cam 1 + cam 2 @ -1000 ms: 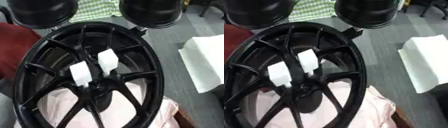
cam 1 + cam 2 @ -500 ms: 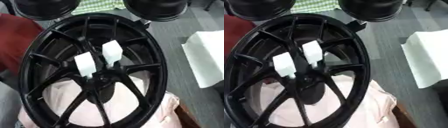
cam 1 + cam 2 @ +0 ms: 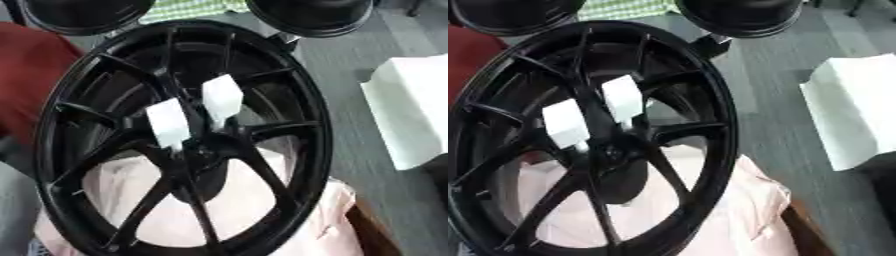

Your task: Pull the pin out of the wheel hub.

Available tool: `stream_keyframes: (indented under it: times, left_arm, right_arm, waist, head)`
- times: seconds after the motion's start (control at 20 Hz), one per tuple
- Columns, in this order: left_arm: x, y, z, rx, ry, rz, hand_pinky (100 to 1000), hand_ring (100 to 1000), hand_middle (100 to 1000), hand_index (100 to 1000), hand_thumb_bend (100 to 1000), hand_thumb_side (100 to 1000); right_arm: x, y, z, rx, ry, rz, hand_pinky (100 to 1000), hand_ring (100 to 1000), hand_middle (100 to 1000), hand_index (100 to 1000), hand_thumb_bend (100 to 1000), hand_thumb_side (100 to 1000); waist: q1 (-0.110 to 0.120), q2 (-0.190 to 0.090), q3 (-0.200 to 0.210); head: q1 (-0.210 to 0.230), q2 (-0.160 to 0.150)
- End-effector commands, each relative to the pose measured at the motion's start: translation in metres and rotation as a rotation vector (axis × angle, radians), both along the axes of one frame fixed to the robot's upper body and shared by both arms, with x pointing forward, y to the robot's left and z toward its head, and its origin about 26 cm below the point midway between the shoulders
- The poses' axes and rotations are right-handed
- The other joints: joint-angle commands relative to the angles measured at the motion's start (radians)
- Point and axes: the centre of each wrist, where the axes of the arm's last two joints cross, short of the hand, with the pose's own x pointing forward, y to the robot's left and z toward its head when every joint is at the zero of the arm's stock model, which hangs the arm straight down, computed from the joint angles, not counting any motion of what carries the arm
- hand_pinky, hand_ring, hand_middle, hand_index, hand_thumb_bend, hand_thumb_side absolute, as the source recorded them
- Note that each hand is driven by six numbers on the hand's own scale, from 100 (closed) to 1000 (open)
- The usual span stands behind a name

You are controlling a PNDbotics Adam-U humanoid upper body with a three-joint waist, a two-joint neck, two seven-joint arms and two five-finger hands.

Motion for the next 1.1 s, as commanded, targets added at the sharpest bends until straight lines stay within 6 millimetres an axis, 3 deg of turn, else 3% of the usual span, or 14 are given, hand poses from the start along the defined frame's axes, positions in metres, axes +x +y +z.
stream_keyframes:
  times: [0.05, 0.1, 0.15, 1.1]
  left_arm:
    - [-0.002, 0.000, 0.013, 0.031, -0.019, -0.004, 752, 746, 715, 763, 289, 782]
    - [-0.002, 0.000, 0.013, 0.032, -0.019, -0.004, 751, 746, 715, 763, 290, 781]
    - [-0.002, 0.000, 0.013, 0.033, -0.019, -0.004, 752, 746, 716, 763, 289, 781]
    - [-0.001, -0.001, 0.013, 0.039, -0.006, -0.009, 753, 748, 717, 763, 286, 787]
  right_arm:
    - [-0.016, 0.013, 0.013, -0.104, -0.015, 0.016, 829, 798, 726, 767, 142, 469]
    - [-0.018, 0.018, 0.013, -0.125, -0.007, 0.027, 829, 801, 728, 769, 212, 487]
    - [-0.020, 0.022, 0.013, -0.147, 0.002, 0.038, 829, 802, 731, 770, 157, 471]
    - [-0.034, 0.088, 0.012, -0.387, 0.186, 0.247, 834, 819, 753, 782, 186, 491]
  waist:
    - [-0.002, -0.026, 0.000]
    - [-0.003, -0.026, 0.000]
    - [-0.004, -0.026, 0.000]
    - [-0.016, -0.022, 0.003]
  head:
    - [0.001, -0.001]
    - [0.000, -0.002]
    - [0.000, -0.003]
    - [-0.008, -0.002]
